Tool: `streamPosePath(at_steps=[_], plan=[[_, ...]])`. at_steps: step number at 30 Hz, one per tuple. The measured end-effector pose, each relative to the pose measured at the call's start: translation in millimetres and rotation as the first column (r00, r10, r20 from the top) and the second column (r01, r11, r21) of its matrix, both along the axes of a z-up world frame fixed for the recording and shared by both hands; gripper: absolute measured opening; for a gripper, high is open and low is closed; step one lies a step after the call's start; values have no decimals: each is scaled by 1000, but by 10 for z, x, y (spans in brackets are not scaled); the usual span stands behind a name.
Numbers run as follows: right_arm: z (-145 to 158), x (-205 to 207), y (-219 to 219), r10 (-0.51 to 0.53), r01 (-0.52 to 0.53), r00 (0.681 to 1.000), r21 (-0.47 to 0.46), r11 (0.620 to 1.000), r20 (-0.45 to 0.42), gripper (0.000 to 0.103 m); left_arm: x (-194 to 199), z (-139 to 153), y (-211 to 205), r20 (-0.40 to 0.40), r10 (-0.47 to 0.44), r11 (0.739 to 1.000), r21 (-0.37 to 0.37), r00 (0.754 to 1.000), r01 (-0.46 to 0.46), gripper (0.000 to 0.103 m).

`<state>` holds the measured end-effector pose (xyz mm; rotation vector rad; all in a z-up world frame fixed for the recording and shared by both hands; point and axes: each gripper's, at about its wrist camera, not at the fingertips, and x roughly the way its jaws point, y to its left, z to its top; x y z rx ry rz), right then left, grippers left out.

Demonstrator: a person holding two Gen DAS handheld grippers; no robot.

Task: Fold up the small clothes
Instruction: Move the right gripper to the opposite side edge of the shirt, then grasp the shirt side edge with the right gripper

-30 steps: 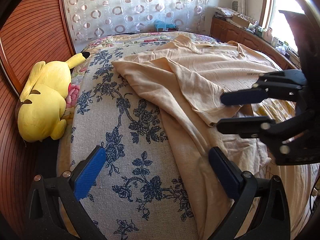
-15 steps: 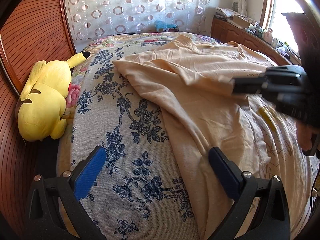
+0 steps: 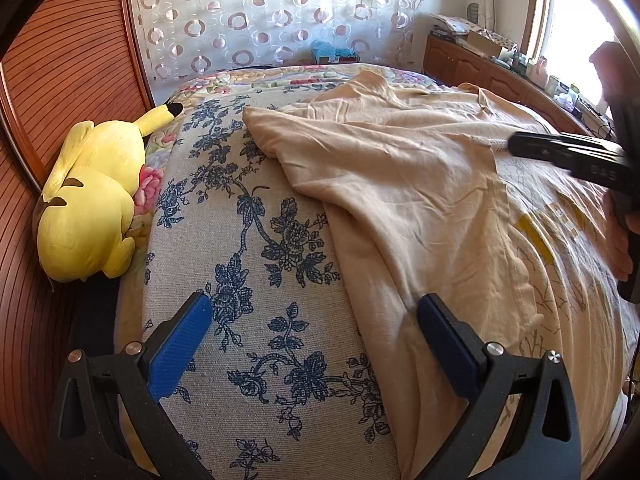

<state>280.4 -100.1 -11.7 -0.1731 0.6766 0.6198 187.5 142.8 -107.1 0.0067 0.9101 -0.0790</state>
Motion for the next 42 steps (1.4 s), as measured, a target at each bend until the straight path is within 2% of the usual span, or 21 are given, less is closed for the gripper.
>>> streamPosePath(at_steps=[2,4,7,14,20,23,25,29,33,39,42], plan=[[55,-135,-156,4,-4,1000,1,1000,18,33,1,1,-2,0,0,1000,3,1000,0,103],[82,-288,-344,-4,4,999,-4,1000,39,48,5,3,4,-2,4,1000,4,1000,-4,103],[90,-556,-713,-35,36,998,-10,999,47,57,16,2,19,-5,4,1000,4,1000,-4,103],[35,-1013,-1853,-216,218,975,-41,975,57,58,20,6,16,-5,3,1000,4,1000,-3,103],[-112,-1417,-2876,-389,389,921,-25,921,6,58,5,32,6,-7,10,1000,7,1000,-10,103],[-180,-1568,-3283,-454,454,891,-2,891,-33,58,-63,161,2,64,50,999,0,997,-50,103],[-210,-1645,-3491,-482,483,875,21,875,-56,58,-117,309,-12,131,83,996,-32,988,-80,103],[-195,-1715,-3617,-504,508,860,45,860,-80,58,-143,549,-190,199,76,996,-63,977,-65,103],[-120,-1712,-3592,-489,499,865,87,862,-117,58,-140,672,-577,227,-4,998,-59,974,18,103],[-136,-1535,-3630,-481,499,862,105,860,-162,58,-58,522,-1210,178,-137,987,-53,974,148,103],[-166,-1271,-3599,-473,496,862,115,860,-183,58,-3,399,-1443,139,-186,981,-28,973,191,103]])
